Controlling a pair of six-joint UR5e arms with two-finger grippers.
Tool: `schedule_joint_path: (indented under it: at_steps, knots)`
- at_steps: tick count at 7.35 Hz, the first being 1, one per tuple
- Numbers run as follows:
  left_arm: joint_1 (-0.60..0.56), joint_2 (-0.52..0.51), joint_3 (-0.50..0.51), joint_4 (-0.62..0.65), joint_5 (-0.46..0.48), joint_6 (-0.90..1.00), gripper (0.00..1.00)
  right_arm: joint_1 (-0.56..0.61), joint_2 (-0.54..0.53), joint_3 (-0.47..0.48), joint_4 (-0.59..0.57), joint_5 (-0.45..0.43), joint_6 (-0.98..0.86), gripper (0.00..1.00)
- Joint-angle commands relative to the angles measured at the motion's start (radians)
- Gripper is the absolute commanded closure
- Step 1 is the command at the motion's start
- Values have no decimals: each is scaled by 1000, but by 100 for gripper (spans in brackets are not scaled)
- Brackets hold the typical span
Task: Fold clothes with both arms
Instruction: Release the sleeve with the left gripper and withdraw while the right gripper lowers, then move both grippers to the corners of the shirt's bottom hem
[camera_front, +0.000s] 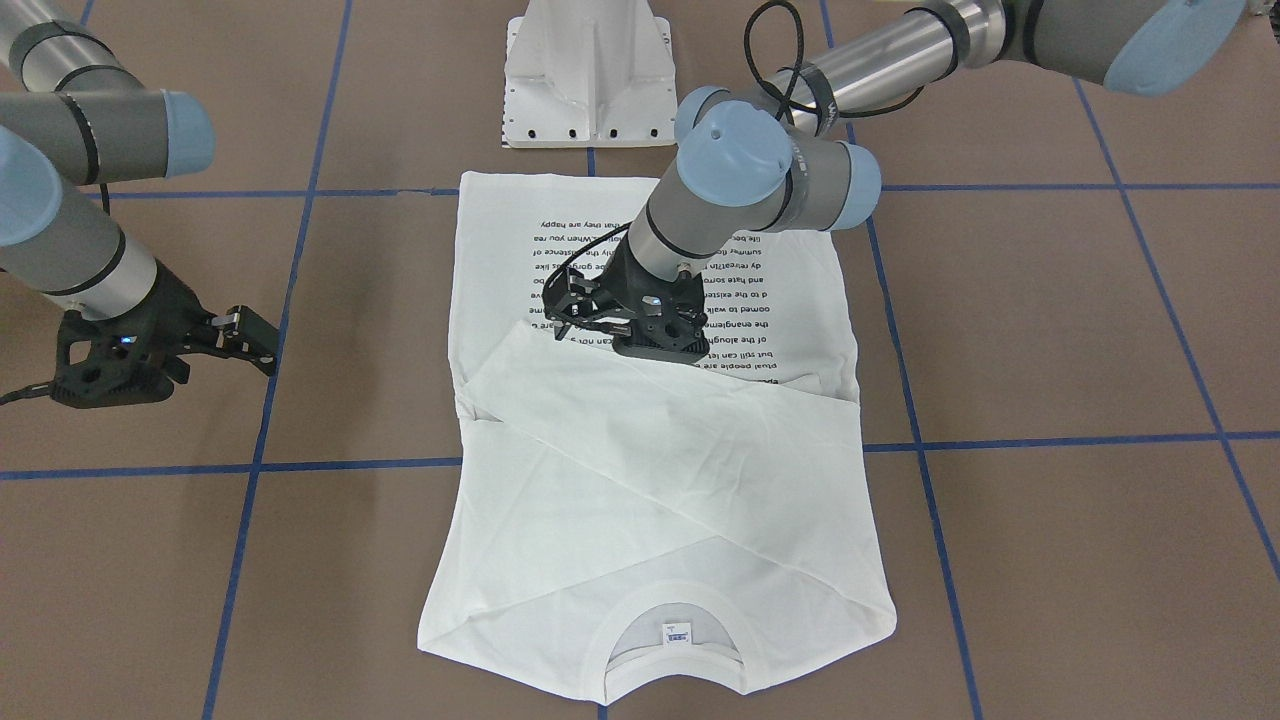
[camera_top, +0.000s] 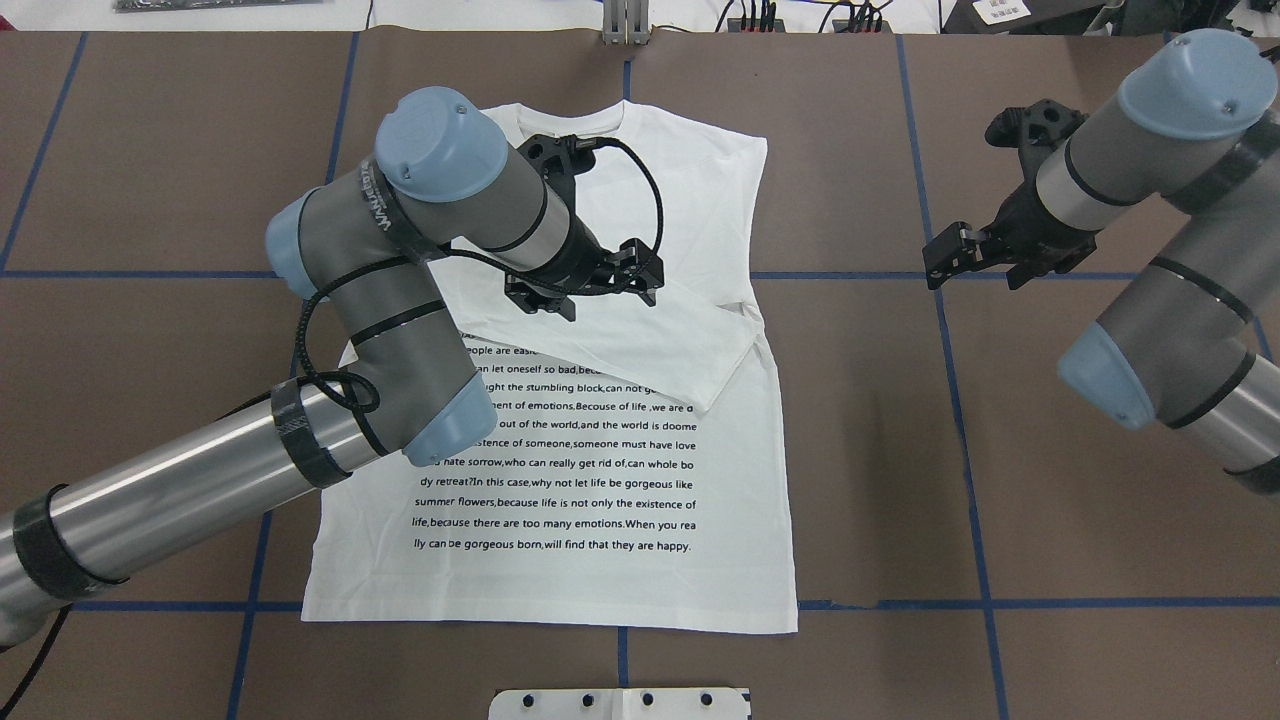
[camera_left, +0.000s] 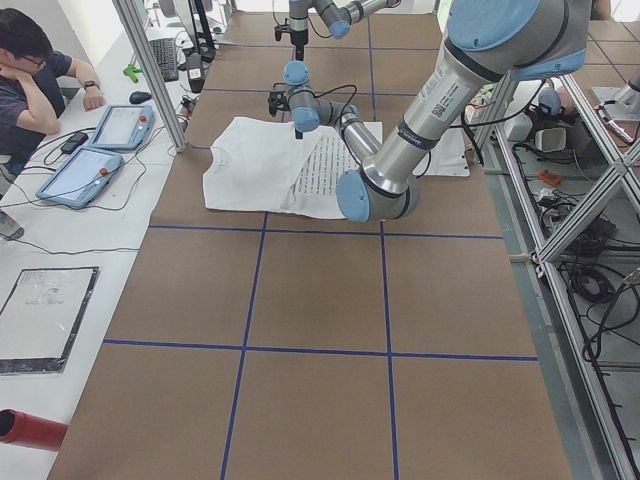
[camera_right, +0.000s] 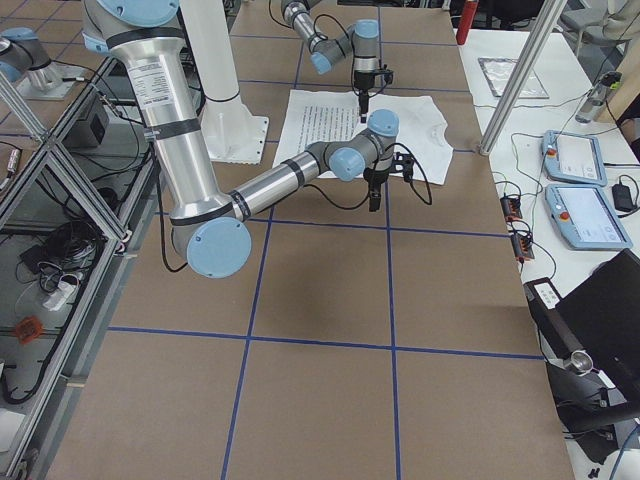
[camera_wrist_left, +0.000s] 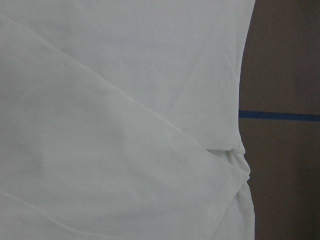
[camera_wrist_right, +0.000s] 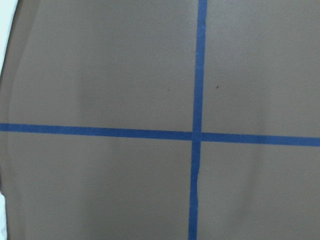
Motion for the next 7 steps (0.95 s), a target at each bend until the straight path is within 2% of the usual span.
schedule_joint_path:
  at_steps: [1,3,4,6,7]
  knots:
    - [-14,116,-212,209,52,77,0,-163,-74,150,31,-132,229,0]
    - [-17,312,-436,291,104,187,0,-350,-82,221,30,-250,452,0]
    - [-18,399,-500,296,118,229,0,-455,-81,247,24,-345,535,0]
    - [-20,541,-599,293,120,246,0,-558,-74,258,-39,-367,620,0]
    - [-18,582,-627,292,120,259,0,-619,-71,257,-45,-407,667,0]
